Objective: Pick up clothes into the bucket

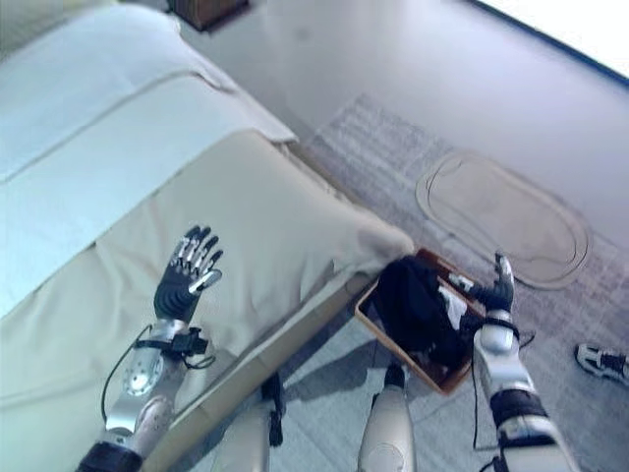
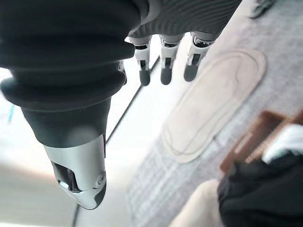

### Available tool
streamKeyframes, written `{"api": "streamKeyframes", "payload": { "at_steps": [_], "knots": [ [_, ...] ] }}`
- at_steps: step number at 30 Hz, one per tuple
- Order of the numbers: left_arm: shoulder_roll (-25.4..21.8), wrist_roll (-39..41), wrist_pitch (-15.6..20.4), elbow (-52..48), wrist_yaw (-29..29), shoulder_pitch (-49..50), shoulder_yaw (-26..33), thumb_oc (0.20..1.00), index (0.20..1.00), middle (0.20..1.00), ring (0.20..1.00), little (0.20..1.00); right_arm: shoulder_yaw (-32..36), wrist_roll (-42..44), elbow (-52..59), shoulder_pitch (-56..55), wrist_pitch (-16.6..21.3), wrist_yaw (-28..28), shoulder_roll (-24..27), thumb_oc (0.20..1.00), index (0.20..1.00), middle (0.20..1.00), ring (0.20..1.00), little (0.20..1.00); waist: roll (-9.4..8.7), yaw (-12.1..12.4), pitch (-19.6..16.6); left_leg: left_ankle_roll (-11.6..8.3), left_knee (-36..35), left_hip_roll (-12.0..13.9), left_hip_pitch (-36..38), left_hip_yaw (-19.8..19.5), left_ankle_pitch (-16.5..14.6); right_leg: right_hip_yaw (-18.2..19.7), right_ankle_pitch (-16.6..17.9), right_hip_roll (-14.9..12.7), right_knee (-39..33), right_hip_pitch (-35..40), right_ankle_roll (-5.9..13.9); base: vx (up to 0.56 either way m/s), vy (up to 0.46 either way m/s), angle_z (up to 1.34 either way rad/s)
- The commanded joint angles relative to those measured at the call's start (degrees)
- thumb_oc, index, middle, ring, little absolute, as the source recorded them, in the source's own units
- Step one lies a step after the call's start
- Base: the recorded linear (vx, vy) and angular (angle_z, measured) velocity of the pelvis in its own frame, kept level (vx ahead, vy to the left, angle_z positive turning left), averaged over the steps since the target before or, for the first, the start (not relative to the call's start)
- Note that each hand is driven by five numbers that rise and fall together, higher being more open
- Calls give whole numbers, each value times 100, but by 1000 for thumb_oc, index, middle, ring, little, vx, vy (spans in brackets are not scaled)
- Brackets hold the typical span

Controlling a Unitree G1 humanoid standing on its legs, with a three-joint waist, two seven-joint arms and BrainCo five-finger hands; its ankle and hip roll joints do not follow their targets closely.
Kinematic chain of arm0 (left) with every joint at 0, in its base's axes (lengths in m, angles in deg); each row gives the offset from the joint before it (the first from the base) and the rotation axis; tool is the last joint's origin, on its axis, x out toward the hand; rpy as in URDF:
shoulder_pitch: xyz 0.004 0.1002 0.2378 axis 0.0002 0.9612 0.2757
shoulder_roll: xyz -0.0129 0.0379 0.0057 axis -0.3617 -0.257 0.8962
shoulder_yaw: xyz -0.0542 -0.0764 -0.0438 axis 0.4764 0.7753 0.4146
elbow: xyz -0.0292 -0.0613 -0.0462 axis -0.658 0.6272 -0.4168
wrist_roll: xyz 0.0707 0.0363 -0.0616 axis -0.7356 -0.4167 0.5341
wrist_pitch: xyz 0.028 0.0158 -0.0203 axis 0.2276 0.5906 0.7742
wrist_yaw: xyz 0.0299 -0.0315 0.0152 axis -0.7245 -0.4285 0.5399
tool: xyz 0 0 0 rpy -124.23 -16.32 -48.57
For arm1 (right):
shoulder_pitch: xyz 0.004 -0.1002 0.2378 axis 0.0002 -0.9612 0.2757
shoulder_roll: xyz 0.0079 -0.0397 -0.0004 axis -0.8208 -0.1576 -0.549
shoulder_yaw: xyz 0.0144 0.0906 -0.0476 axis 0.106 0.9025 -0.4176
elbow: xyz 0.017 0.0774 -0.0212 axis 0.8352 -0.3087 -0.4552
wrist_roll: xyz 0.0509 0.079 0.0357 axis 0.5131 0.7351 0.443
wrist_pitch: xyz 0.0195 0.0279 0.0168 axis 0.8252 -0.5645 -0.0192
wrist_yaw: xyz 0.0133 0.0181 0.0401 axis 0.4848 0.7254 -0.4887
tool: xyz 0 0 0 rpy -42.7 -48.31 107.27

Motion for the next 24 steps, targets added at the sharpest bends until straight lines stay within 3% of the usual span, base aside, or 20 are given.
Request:
{"api": "streamKeyframes", "payload": {
  "at_steps": [1, 7, 13, 17, 20, 24],
  "knots": [
    [-102, 0, 107, -179, 240, -148, 327, 1000, 1000, 1000, 1000, 1000, 211, 679, 881, -33, 806, -409, -237, 1000, 1000, 1000, 1000, 1000, -290, -93, -286, 23, -375, -142, 219, 149, -39, -469, 1088, 162, -1214, 160, 19, 115, -4, 26],
    [-53, -486, 124, -112, 258, 124, 479, 1000, 1000, 1000, 1000, 1000, 105, 1037, 1474, -722, 965, -868, -696, 1000, 1000, 1000, 1000, 1000, -386, -51, -686, 6, -626, -92, 592, 269, -30, -586, 1270, 221, -1660, 546, 83, 66, 17, 3],
    [89, -984, 98, 295, 189, 480, 607, 1000, 1000, 1000, 1000, 1000, -606, 811, 1361, -1219, 666, -1267, -1004, 1000, 1000, 1000, 1000, 1000, -507, 100, -972, 46, -580, -110, 961, 262, -128, -603, 1203, 216, -1711, 1011, 72, 29, 25, -3],
    [234, -817, 13, 401, 231, 636, 654, 1000, 1000, 1000, 1000, 1000, -927, 469, 1505, -1394, 558, -1299, -1027, 1000, 1000, 1000, 1000, 1000, -515, 157, -1063, 50, -655, -114, 1090, 296, -146, -651, 1220, 247, -1840, 1149, 71, 10, 27, 2],
    [183, -961, 10, 308, 238, 679, 654, 1000, 1000, 1000, 1000, 1000, -888, 1057, 1665, -1663, 610, -1503, -1245, 1000, 1000, 1000, 1000, 1000, -534, 157, -1118, 43, -684, -96, 1129, 280, -135, -673, 1222, 274, -1875, 1198, 68, 2, 19, 2],
    [222, -1008, -17, 328, 170, 704, 625, 1000, 1000, 1000, 1000, 1000, -1190, 312, 1778, -1623, 497, -1469, -968, 1000, 1000, 1000, 1000, 1000, -593, 209, -1191, 38, -716, -72, 1203, 241, -135, -708, 1213, 299, -1910, 1305, 52, 21, 15, 6]
  ]
}}
